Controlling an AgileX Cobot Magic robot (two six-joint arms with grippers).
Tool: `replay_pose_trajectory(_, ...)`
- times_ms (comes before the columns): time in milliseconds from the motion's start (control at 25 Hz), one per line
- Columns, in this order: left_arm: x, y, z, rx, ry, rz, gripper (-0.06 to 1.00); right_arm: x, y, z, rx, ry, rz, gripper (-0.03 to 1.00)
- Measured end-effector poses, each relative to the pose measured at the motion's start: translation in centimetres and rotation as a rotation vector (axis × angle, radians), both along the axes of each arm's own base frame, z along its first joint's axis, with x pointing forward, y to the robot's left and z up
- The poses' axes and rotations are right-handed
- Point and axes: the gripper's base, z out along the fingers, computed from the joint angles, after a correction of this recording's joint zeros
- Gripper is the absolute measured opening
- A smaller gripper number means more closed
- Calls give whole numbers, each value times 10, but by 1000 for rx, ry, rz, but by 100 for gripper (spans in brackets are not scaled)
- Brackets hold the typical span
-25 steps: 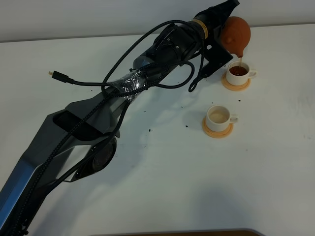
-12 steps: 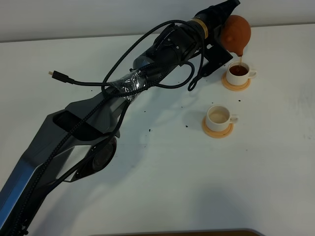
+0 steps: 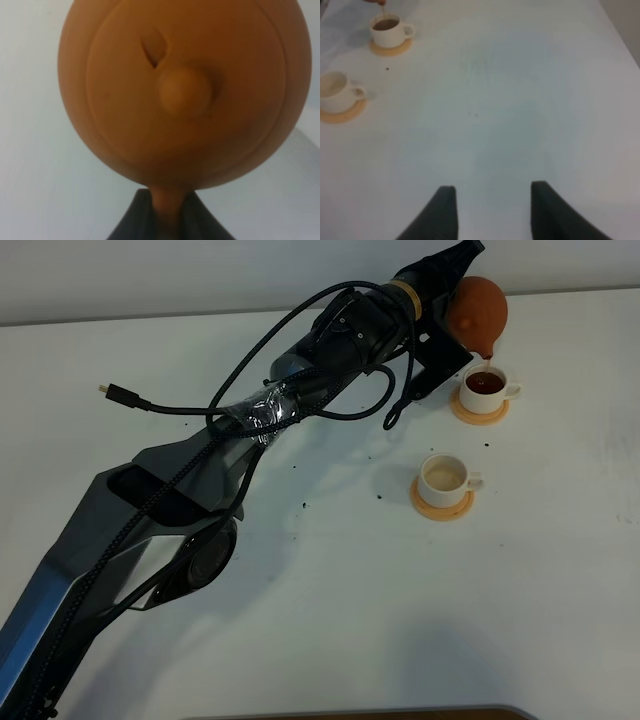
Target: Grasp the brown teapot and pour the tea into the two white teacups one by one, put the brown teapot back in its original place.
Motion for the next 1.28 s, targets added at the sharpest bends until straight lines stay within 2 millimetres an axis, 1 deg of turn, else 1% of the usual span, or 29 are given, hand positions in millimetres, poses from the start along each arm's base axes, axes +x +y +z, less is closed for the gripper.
replay_pose_trajectory(600,-2,3,-6,-121,154,116,14,0,0,0,0,0,0,38)
replay_pose_trajectory(800,1,11,-10,-119,202,163,14,0,0,0,0,0,0,38)
replay_pose_trajectory(1080,5,22,-11,-183,286,265,14,0,0,0,0,0,0,38)
replay_pose_trajectory(1200,5,24,-8,-225,321,309,14,0,0,0,0,0,0,38)
replay_pose_trajectory(1280,4,27,-2,-253,348,347,14,0,0,0,0,0,0,38)
